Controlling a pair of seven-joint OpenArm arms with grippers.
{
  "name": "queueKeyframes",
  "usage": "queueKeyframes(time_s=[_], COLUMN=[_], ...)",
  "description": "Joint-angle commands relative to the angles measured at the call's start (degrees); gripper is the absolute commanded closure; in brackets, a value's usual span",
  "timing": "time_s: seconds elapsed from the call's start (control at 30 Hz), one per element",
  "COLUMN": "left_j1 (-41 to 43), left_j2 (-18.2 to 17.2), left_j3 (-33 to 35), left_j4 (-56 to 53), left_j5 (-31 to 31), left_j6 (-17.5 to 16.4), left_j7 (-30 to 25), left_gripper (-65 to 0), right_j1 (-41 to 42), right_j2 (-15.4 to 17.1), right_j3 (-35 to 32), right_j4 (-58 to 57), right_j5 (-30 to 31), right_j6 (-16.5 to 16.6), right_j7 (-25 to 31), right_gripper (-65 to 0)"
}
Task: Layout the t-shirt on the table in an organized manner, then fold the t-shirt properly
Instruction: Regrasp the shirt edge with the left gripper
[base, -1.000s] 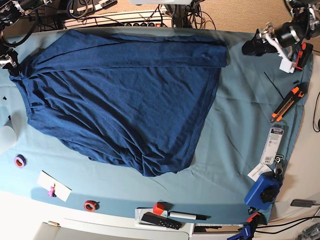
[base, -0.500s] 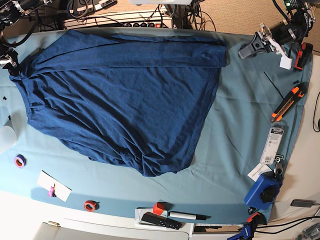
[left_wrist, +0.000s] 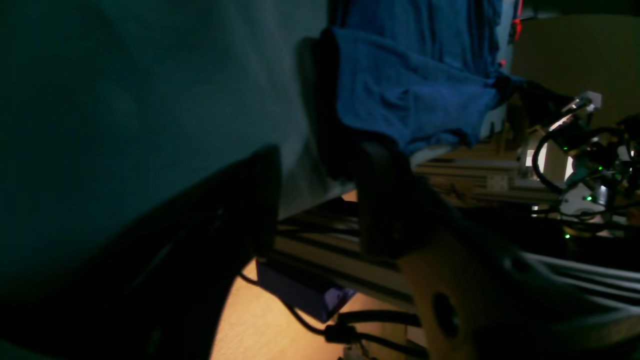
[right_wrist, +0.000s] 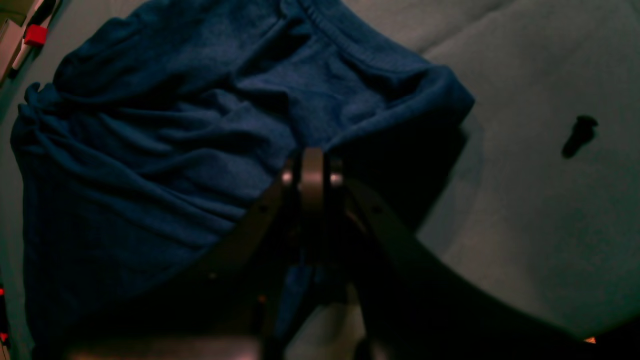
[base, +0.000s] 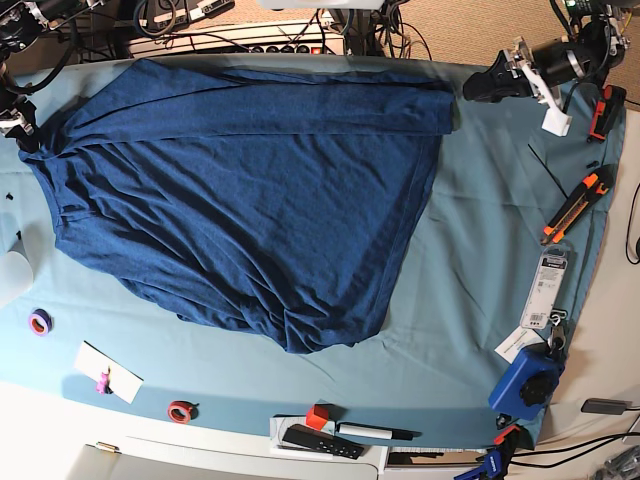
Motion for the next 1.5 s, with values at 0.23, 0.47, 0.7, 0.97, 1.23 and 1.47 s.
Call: queueKeyframes(time_s=[0.23, 0.47, 0.7, 0.97, 1.23, 1.47], left_j1=[-0.81, -0.96, -0.94, -0.96, -0.98, -2.10], left_j2=[0.66, 0.66, 0.68, 0.63, 0.63, 0.66], left_j3=[6.03, 6.03, 6.03, 6.27, 10.45, 10.43], left_j4=[0.66, 0.66, 0.66, 0.68, 0.70, 0.70], left_j5=[3.26, 2.97, 2.84, 3.76, 5.55, 5.42], left_j6=[0.04, 0.00, -0.20, -0.17, 0.04, -2.51], left_j7=[-0.92, -0.90, -0.87, -0.85, -1.14, -1.36], left_gripper=[-24.8, -26.2, -26.2, -25.7, -16.8, 0.0], right_j1=[0.17, 0.17, 0.17, 0.17, 0.17, 0.15], right_j2=[1.66, 1.66, 1.66, 1.66, 1.66, 1.66], right_j3=[0.17, 0.17, 0.17, 0.17, 0.17, 0.17], right_j4=[1.03, 1.03, 1.03, 1.03, 1.03, 1.03], right_j5=[1.36, 1.38, 1.38, 1.38, 1.38, 1.38], right_j6=[0.33, 0.33, 0.33, 0.33, 0.33, 0.35], right_j7=[0.81, 0.81, 0.81, 0.81, 0.83, 0.72], right_gripper=[0.0, 0.0, 0.0, 0.0, 0.0, 0.0])
